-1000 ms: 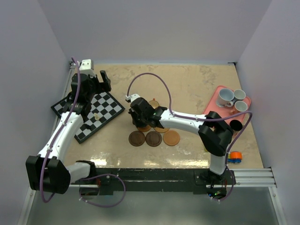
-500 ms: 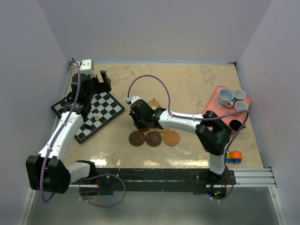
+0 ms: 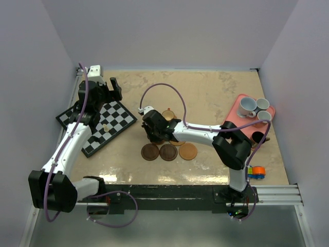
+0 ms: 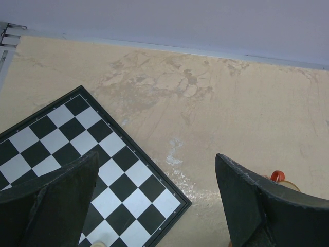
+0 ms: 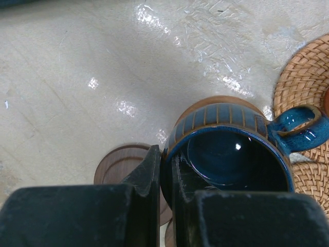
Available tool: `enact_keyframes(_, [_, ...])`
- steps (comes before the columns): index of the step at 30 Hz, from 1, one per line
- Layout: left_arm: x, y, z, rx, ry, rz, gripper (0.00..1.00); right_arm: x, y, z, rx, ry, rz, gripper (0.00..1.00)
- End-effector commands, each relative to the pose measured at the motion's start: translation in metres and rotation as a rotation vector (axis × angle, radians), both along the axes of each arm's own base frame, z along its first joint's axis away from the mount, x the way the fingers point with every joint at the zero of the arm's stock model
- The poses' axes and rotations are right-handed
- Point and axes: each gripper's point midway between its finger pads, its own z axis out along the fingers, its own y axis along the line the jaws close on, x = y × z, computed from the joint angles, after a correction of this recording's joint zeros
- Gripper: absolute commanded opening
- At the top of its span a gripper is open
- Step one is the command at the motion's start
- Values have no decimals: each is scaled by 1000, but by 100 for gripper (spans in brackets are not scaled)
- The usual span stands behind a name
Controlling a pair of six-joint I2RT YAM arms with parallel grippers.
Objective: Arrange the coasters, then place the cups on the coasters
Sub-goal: Place the cup on the coaster.
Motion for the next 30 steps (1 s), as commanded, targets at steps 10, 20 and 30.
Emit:
enact_keyframes(10, [7,-3,23,-28,-66,-6,99,16,3,11,37,-54,-40,0])
enact_keyframes(20, [7,-3,22,-28,-65,-6,99,14,-1,0,8,-30,-54,0])
enact_keyframes(30, [7,-3,22,-28,-65,-6,99,19,-3,2,-10,-46,-65,14])
